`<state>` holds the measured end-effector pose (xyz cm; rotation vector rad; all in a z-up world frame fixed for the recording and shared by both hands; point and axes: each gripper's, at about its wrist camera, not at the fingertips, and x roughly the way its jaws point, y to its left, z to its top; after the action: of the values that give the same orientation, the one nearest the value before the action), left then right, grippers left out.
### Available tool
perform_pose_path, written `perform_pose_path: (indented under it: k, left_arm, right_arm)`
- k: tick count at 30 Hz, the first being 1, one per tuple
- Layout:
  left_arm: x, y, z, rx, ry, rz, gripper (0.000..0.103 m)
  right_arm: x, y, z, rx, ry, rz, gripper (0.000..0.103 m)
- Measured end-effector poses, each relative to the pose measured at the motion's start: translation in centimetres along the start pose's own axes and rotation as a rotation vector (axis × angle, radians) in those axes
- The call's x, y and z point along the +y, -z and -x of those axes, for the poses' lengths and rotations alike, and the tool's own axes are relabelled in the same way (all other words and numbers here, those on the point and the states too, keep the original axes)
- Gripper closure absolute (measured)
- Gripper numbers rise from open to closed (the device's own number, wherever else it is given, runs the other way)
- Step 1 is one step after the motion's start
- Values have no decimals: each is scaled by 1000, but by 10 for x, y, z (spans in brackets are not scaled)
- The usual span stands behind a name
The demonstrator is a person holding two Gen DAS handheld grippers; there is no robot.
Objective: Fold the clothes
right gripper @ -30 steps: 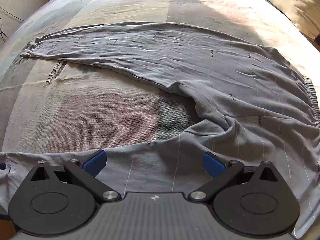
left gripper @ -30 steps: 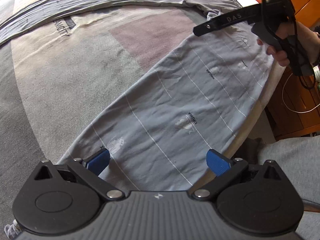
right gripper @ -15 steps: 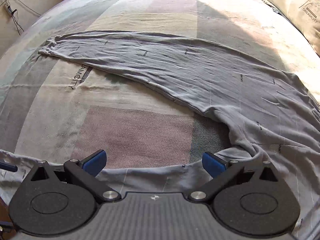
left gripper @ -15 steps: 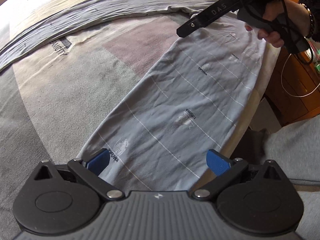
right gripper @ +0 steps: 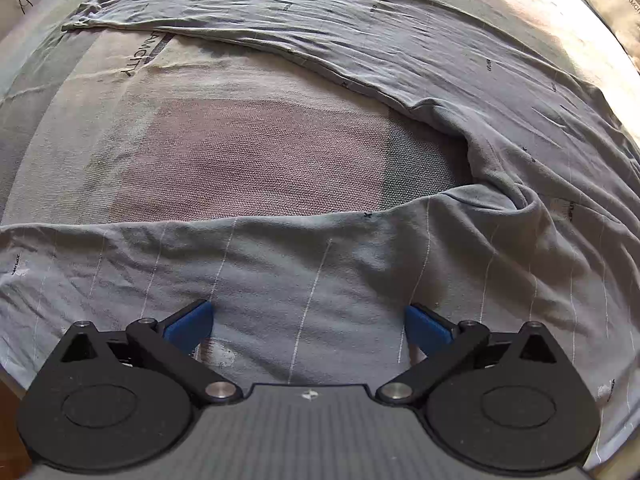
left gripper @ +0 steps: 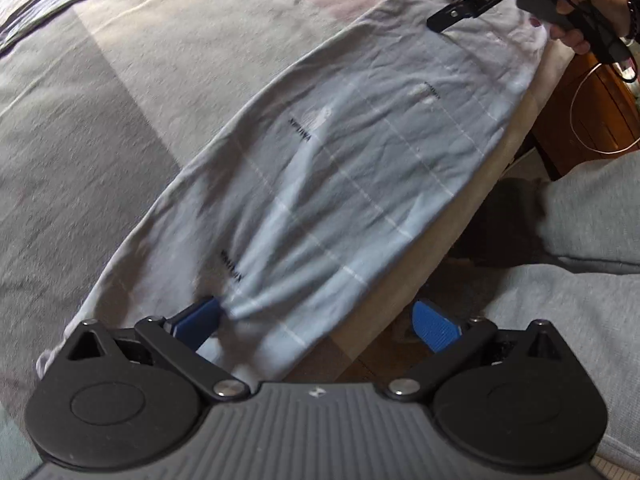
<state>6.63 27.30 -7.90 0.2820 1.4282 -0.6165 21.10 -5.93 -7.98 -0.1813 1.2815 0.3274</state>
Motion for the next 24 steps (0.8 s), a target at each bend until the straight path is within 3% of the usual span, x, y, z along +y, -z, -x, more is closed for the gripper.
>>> perform_pose_path:
  k: [2,8,11,17,19,22,24]
  left_arm:
    - [12,5,6,15,-33,62,1]
    - [36,2,22,-68,-108,131,1]
    - [53,9,10,-36,-147,171,1]
    - [13,-7,19,-80,-152,137,1]
    - [-1,-11,13,-90,-188,101,1]
    - [-4,-8,-6,-33,-217,176,0]
    - [-8,1,-3,-71,-232,182,0]
  right_arm:
    - [0,-1,0,10,-2,2,0]
    - [1,0,0,2,-2,15,0]
    - [0,1,1,0,-4,21,0]
    - [-1,3,2,-17,1,30,0]
    - [0,3,1,-24,9,30,0]
    - [0,2,1,-23,8,31,0]
    - [-1,1,0,-17,3,36,0]
